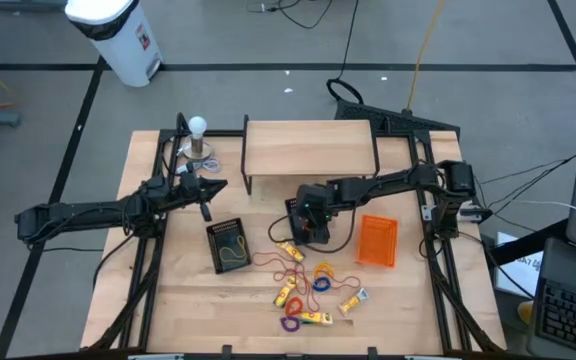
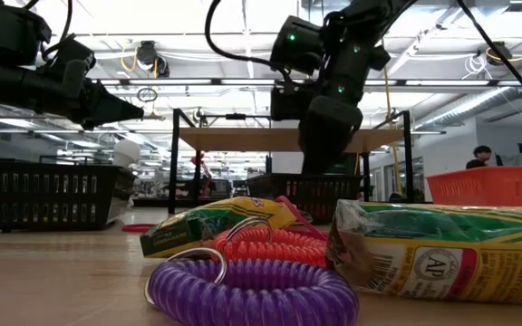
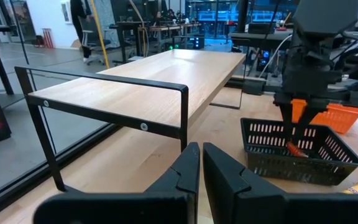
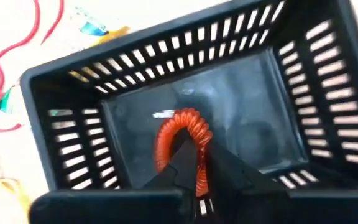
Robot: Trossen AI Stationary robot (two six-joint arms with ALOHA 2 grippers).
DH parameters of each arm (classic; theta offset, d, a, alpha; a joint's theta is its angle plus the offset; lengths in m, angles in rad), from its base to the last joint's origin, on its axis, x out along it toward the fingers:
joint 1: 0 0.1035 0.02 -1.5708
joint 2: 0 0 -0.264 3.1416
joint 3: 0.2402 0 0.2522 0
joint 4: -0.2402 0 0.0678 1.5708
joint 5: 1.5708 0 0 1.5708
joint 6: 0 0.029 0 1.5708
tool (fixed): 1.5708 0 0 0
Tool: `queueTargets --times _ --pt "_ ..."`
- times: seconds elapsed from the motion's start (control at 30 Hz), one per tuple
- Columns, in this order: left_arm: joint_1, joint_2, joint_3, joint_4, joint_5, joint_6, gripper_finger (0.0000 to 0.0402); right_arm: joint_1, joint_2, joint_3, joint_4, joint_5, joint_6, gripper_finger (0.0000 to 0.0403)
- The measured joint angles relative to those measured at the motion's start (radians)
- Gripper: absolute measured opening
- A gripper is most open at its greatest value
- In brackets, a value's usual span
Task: Pick & Place Office Desk Supplies
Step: Put the orange spring rubberband into the right black bin, then put the crayon box into the orange bin
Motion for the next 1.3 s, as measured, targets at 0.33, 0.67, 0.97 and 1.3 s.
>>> queueTargets --times 0.33,0.67,0.97,1.3 --pt "0.0 0.0 0.0 0.0 0.0 -0.012 0.0024 0.006 -0.059 0.0 -0.002 0.072 0.005 0.0156" --pt "0.0 0.0 0.0 0.0 0.0 -0.008 0.0024 0.019 -0.416 -0.002 0.099 0.072 -0.068 0.0114" --pt "0.0 0.0 0.0 -0.003 0.0 -0.008 0.0024 0.01 -0.94 -0.268 0.48 -0.063 -0.101 0.0011" --pt "0.0 0.0 0.0 -0.006 0.0 -0.007 0.0024 -0.009 -1.323 -0.66 0.593 -0.056 0.051 0.0001"
